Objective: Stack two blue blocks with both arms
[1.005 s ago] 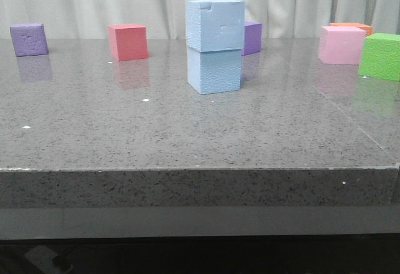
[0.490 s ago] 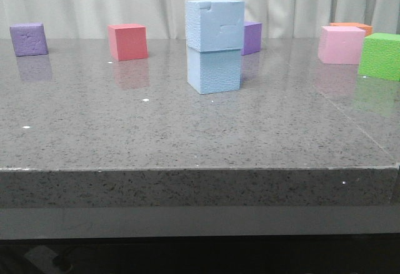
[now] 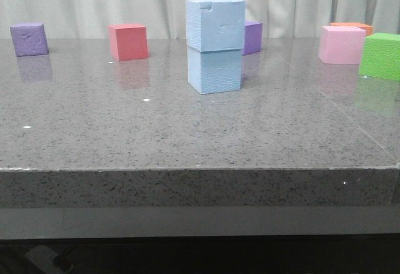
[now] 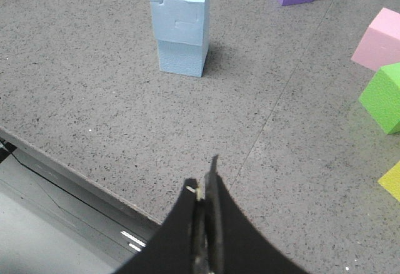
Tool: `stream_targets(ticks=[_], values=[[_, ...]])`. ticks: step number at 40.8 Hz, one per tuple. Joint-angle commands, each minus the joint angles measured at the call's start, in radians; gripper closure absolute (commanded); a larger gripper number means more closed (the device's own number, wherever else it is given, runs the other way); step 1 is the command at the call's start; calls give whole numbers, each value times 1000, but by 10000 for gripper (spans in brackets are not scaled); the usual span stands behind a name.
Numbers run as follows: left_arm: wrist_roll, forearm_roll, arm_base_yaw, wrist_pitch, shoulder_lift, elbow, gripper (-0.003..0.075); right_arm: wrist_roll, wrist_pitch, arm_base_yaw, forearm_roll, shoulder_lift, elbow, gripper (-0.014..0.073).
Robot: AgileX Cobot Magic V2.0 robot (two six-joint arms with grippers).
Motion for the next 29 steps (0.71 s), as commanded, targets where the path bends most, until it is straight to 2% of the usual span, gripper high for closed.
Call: stream_targets(ticks=[1,11,17,22,29], values=[[0,0,-9,-84,-18,4,741,-3,-66,-8,-6,1,-26,713],[0,0,-9,-84,-18,4,741,-3,-86,-8,-6,-26,7,713],[0,0,-9,-84,-18,4,741,-3,-114,-66,-7,-129,121,713],[0,0,-9,-84,-18,4,741,-3,-268,-152,-7,-245,295,713],[0,0,-9,-84,-18,4,741,-3,-597,-249,-6,-449,563,713]])
